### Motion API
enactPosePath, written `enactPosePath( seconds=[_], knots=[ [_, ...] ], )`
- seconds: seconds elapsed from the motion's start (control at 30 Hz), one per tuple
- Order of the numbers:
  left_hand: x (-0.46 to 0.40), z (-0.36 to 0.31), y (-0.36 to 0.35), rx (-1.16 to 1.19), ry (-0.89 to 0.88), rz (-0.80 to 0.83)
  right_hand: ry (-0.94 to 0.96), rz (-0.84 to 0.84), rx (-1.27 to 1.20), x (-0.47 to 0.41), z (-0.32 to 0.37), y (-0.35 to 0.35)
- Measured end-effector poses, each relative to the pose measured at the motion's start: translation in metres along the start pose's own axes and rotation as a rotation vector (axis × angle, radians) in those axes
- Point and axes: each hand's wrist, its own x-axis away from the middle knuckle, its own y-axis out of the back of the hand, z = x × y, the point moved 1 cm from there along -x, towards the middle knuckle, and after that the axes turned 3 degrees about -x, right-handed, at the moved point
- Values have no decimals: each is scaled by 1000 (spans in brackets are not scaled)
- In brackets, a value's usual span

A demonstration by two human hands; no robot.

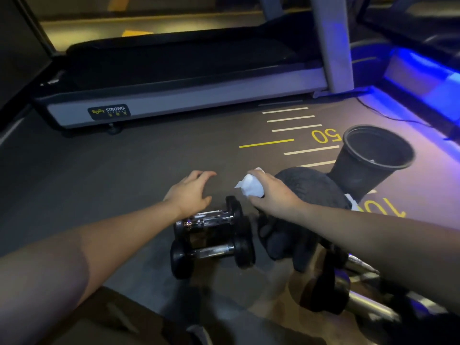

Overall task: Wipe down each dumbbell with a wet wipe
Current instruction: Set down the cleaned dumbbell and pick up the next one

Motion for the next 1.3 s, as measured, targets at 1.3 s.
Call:
enactPosePath(
  seconds=[1.3],
  knots=[
    [18, -330, -197, 113, -389, 241, -513, 51, 85, 297, -271, 80]
  ],
)
